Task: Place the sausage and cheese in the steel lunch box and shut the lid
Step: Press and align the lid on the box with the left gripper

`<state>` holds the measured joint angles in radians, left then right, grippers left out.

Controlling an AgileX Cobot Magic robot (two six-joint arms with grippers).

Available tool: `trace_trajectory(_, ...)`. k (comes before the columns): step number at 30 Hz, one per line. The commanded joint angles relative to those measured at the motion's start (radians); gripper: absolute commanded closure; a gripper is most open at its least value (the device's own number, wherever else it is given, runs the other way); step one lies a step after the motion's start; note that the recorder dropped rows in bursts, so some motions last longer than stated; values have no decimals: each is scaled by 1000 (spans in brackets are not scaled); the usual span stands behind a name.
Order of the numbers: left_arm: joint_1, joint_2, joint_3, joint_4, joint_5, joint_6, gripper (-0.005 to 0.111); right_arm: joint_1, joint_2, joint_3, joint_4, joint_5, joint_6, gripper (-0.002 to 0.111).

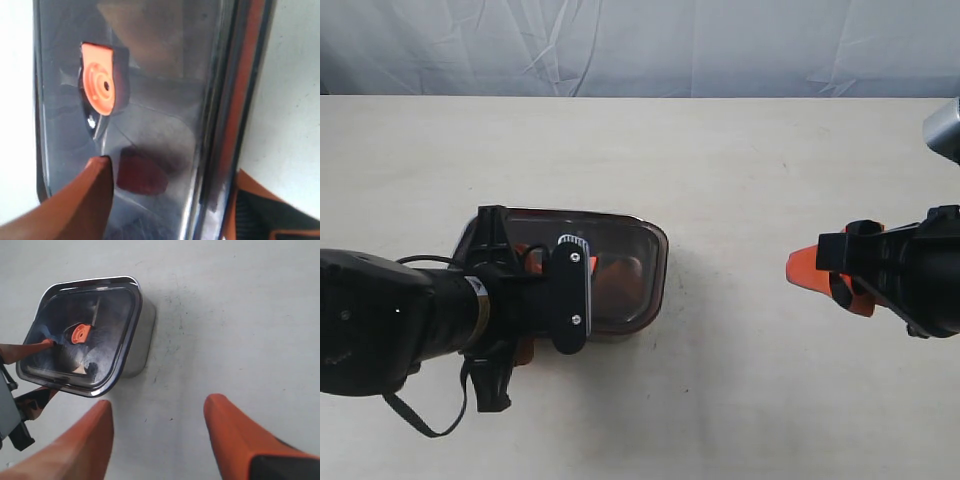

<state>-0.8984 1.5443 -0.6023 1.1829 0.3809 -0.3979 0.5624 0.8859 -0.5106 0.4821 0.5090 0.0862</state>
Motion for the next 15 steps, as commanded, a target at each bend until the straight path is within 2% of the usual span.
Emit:
trace_trajectory(1,-1,3,-6,-26,6,-11,51,-3,-3,5,-2,-12,-6,53)
trace_trajectory(15,-1,3,-6,-48,19,-11,49,-3,-3,5,-2,-6,-6,53)
